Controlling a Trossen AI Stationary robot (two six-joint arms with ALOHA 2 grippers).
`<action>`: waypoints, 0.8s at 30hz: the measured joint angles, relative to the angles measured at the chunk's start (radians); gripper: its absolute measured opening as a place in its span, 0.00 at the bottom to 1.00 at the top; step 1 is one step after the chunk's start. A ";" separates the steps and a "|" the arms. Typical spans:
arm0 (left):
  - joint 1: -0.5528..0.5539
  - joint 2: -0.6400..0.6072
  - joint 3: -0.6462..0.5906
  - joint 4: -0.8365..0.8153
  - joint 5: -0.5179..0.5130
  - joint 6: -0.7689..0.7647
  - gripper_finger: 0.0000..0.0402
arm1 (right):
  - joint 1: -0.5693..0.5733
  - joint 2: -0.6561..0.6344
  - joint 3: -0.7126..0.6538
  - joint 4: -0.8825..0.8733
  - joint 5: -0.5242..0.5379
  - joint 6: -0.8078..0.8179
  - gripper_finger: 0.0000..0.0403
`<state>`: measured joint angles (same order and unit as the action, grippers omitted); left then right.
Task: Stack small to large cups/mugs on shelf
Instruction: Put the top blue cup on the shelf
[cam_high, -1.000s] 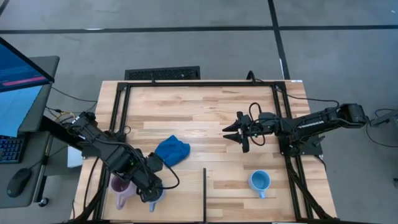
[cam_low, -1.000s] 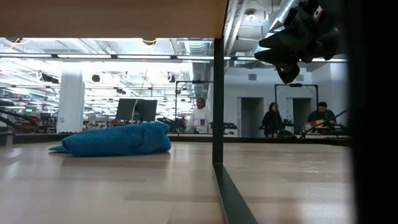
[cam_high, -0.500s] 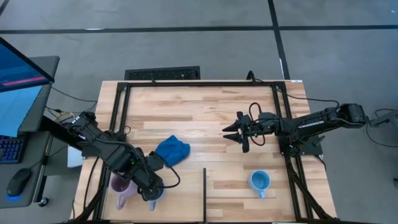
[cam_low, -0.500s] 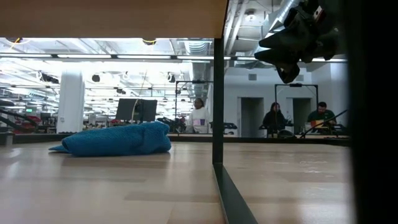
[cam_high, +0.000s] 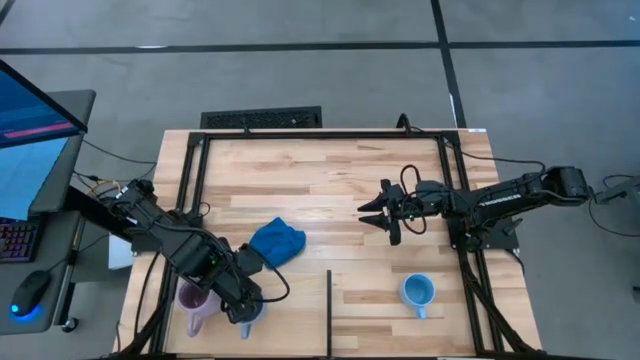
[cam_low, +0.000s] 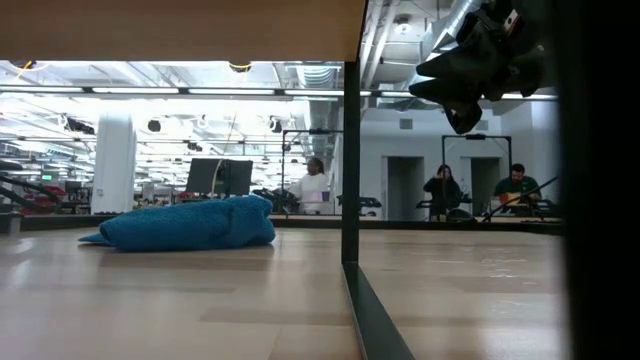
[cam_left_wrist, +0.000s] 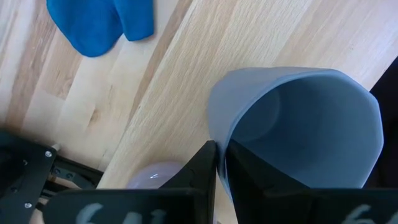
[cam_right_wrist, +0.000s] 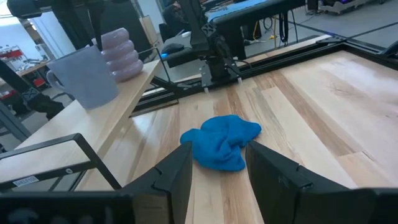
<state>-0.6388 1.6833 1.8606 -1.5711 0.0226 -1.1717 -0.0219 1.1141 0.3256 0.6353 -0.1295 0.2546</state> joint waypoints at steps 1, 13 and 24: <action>0.000 0.000 0.000 0.000 0.000 0.000 0.06 | 0.000 0.000 0.000 0.000 0.000 0.000 0.42; 0.000 0.000 0.000 0.001 0.018 -0.002 0.09 | 0.000 0.000 0.000 0.000 0.000 0.000 0.42; 0.007 -0.001 0.000 0.001 0.016 0.004 0.25 | 0.000 0.000 0.000 0.000 0.000 0.000 0.42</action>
<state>-0.6322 1.6819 1.8610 -1.5705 0.0390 -1.1680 -0.0219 1.1141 0.3256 0.6353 -0.1295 0.2546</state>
